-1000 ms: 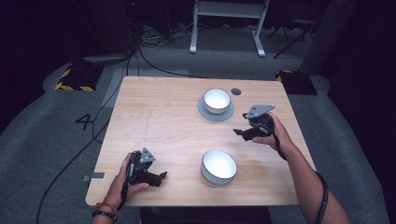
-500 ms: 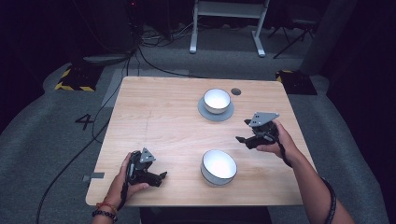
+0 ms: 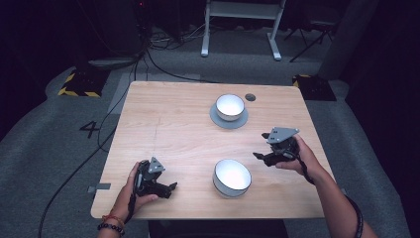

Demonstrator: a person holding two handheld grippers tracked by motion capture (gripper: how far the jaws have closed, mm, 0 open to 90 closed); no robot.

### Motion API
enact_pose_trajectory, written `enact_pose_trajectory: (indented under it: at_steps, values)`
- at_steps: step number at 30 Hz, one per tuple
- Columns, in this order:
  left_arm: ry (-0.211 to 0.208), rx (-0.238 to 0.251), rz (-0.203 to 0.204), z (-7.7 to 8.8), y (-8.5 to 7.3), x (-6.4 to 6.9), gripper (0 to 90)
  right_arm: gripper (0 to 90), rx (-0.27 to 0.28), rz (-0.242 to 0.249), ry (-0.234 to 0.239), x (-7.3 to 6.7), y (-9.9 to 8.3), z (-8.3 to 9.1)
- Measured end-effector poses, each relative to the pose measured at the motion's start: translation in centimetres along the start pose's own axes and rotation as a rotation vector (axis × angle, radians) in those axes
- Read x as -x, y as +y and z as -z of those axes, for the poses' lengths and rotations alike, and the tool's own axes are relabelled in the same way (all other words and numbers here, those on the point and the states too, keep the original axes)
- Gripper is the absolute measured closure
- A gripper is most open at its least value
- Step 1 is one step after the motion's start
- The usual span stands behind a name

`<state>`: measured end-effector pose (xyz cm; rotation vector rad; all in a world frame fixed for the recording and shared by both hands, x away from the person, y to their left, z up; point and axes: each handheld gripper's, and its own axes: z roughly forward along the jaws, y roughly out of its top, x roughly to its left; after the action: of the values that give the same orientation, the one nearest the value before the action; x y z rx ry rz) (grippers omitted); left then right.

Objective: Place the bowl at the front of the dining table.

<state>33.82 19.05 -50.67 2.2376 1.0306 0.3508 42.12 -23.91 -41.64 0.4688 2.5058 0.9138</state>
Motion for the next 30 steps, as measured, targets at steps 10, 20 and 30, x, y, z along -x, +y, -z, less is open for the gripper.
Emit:
enact_pose_trajectory:
  at_steps: [10, 20, 30]
  values:
    - [0.000, 0.000, 0.000, 0.0, 0.0, 0.0, 0.4, 23.2, -0.031, 0.019, 0.009, -0.9, -1.3, 0.4]
    - [0.000, -0.001, 0.000, 0.0, 0.0, 0.0, 0.5, 23.2, -0.066, -0.016, -0.018, -1.5, -2.9, 0.5]
    - [0.001, 0.000, 0.001, 0.0, 0.0, 0.0, 0.5, 23.1, -0.088, -0.021, -0.018, -2.2, -4.5, 0.3]
